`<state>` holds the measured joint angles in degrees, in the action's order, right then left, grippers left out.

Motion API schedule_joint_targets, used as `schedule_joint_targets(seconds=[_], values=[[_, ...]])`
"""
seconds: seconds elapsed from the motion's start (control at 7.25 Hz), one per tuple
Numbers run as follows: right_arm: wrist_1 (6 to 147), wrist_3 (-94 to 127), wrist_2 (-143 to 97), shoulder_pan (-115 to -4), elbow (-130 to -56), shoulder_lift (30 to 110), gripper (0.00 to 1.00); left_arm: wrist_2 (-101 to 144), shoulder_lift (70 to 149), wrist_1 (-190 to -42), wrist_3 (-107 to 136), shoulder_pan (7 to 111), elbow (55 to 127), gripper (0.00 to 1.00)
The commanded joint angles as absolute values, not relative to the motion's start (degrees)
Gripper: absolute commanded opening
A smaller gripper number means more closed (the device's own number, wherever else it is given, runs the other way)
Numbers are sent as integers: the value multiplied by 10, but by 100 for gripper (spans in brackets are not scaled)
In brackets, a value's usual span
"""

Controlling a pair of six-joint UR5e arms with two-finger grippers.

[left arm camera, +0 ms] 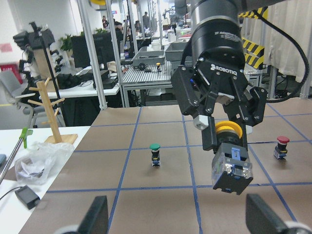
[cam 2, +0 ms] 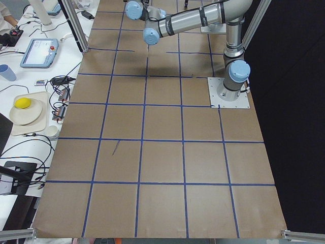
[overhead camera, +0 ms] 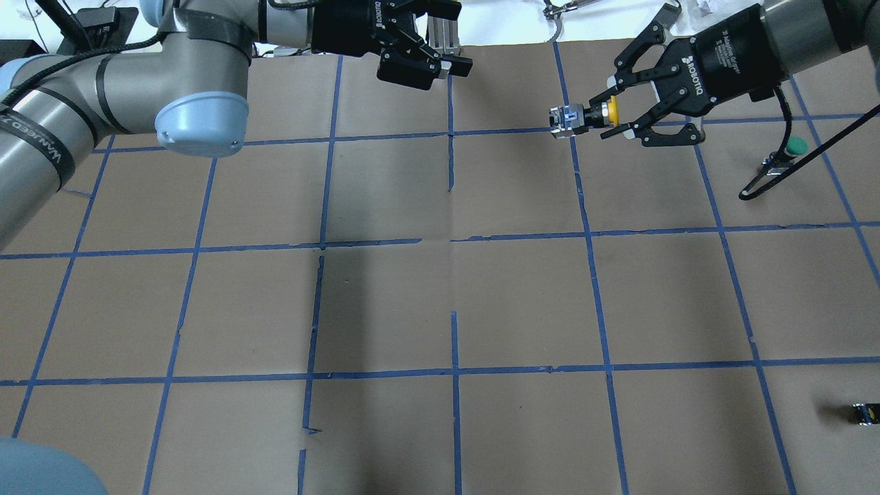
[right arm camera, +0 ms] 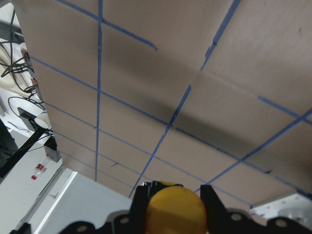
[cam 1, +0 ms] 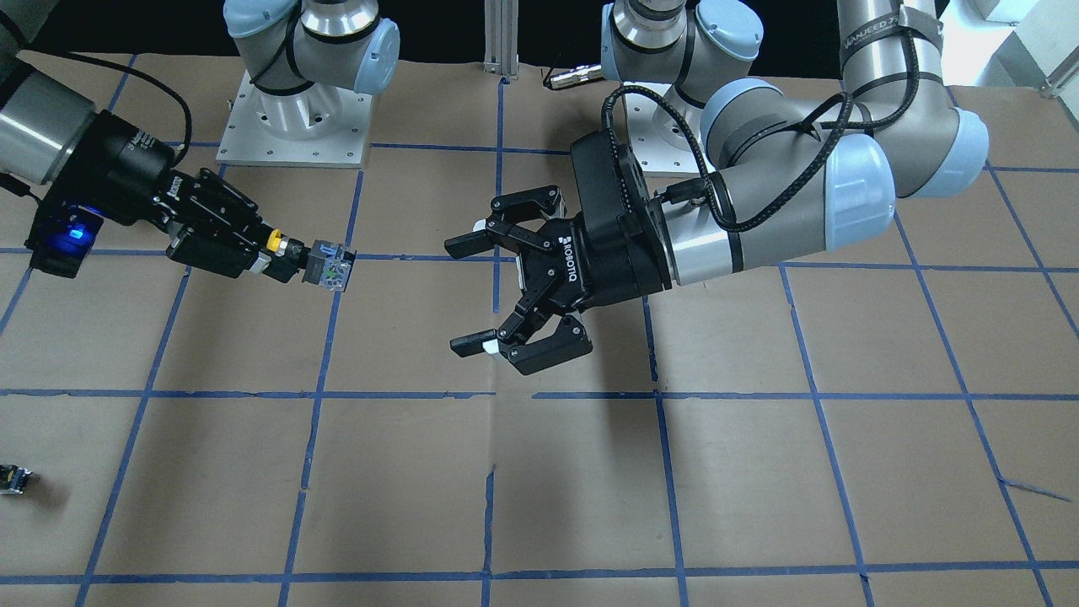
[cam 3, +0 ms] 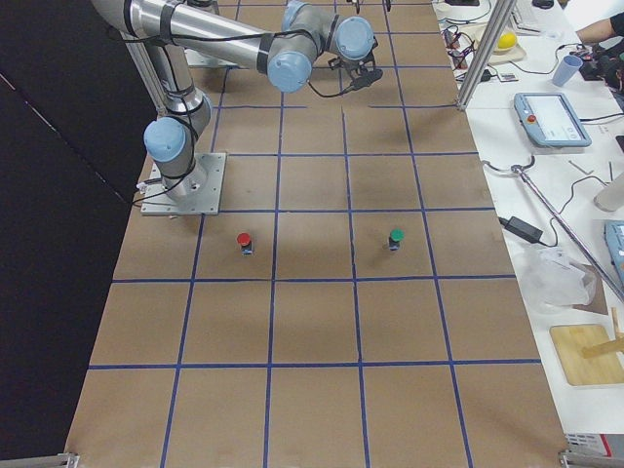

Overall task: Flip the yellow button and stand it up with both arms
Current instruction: 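Open the left gripper and pull it back while the right gripper carries the button away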

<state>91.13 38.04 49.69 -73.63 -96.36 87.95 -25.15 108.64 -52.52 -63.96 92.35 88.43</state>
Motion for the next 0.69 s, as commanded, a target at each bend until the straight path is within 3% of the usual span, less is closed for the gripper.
schedule_joint_targets(seconds=[0.0, 0.28, 0.55], values=[[931, 203, 717, -734, -969, 879, 4, -373, 1074, -529, -492, 920, 869, 100], [953, 204, 745, -716, -976, 870, 4, -543, 1054, -562, -394, 903, 867, 100], [1008, 200, 812, -619, -1040, 851, 5, -644, 1018, -573, -324, 878, 874, 100]])
